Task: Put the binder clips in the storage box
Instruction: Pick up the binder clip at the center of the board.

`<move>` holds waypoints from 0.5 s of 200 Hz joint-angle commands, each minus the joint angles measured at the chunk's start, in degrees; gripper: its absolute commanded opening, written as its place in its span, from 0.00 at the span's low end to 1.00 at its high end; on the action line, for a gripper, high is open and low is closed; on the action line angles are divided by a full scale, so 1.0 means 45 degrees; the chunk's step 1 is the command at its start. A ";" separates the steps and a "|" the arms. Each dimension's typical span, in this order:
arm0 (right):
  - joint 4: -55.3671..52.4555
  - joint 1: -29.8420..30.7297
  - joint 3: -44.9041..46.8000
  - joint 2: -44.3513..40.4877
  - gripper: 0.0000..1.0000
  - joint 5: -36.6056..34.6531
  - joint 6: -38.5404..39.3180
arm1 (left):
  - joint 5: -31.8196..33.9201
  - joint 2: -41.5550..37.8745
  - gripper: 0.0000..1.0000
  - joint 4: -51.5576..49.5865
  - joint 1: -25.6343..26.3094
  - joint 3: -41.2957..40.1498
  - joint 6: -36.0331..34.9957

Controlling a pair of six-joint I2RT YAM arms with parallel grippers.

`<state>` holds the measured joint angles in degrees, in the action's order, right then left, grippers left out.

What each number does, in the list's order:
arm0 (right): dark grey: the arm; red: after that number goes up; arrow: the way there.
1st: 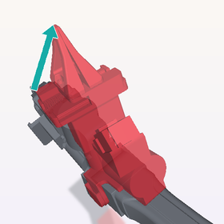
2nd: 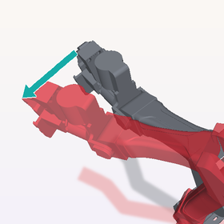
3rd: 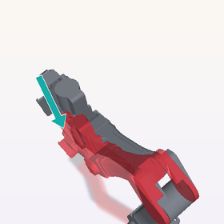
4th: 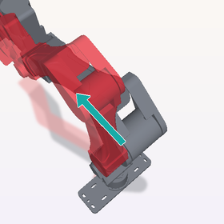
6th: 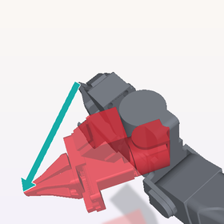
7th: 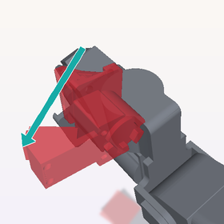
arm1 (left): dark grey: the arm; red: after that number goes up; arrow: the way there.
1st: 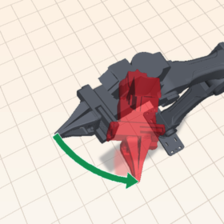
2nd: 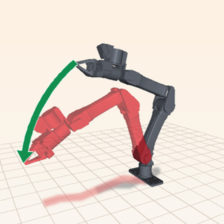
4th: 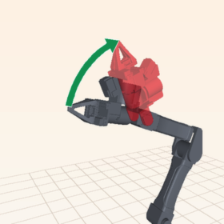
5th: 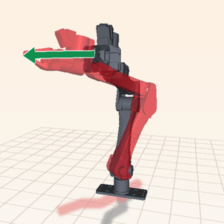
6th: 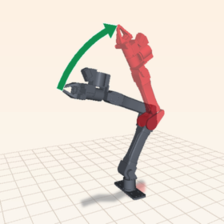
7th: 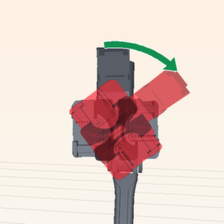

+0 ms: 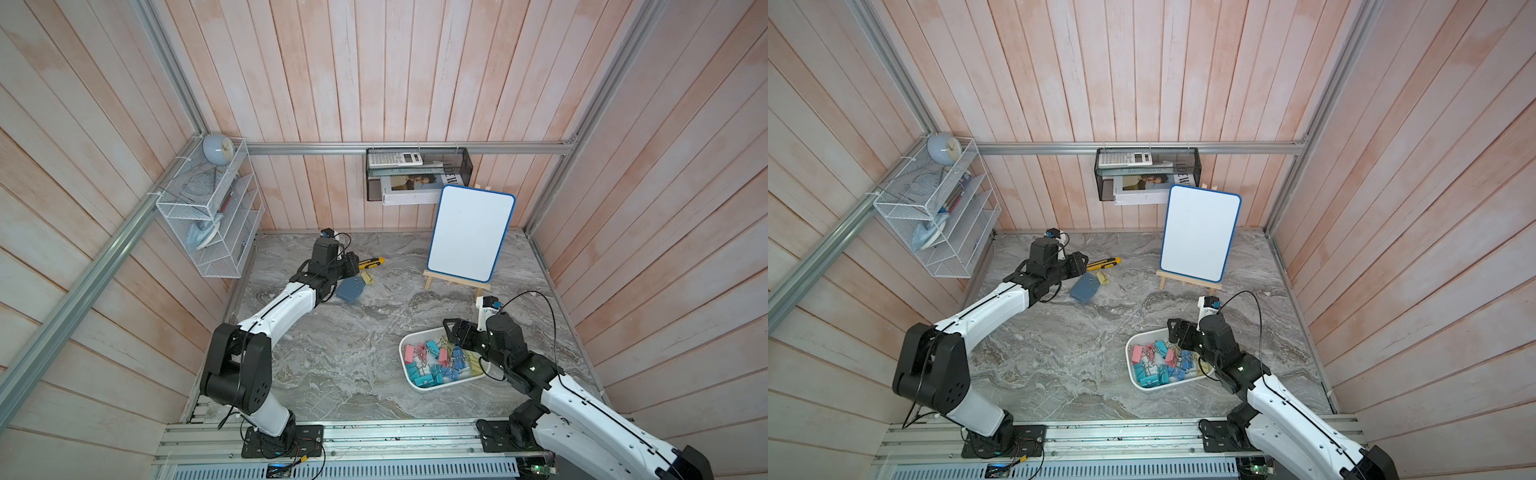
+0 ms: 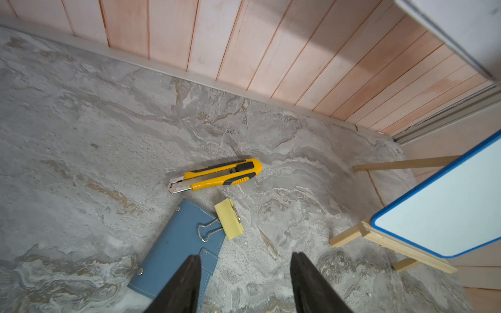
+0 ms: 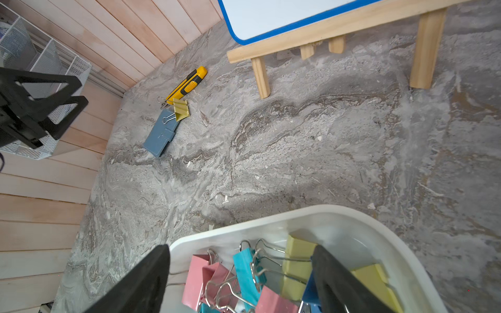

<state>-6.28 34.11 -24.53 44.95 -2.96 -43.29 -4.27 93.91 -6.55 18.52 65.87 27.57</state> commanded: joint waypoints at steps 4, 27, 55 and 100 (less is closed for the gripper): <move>0.0102 0.0263 -0.0544 -0.0007 0.85 -0.0600 -0.0249 | -0.0729 0.0732 0.59 0.0665 -0.0163 0.0048 0.0553; 0.0007 0.0628 -0.0451 -0.0067 0.86 -0.1004 -0.0226 | -0.1207 0.1561 0.68 0.1317 -0.0327 0.0116 0.1375; -0.0018 0.0699 -0.0407 -0.0159 0.85 -0.1004 -0.0298 | -0.1052 0.2294 0.91 0.1445 -0.0366 0.0529 0.1886; 0.0249 0.0715 -0.0198 -0.0263 0.86 -0.1244 -0.0381 | -0.1044 0.3449 0.93 0.0423 -0.0366 0.1774 0.1507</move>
<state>-6.07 36.95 -25.34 44.23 -6.63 -44.53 -7.94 107.35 -3.64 16.93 70.11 35.03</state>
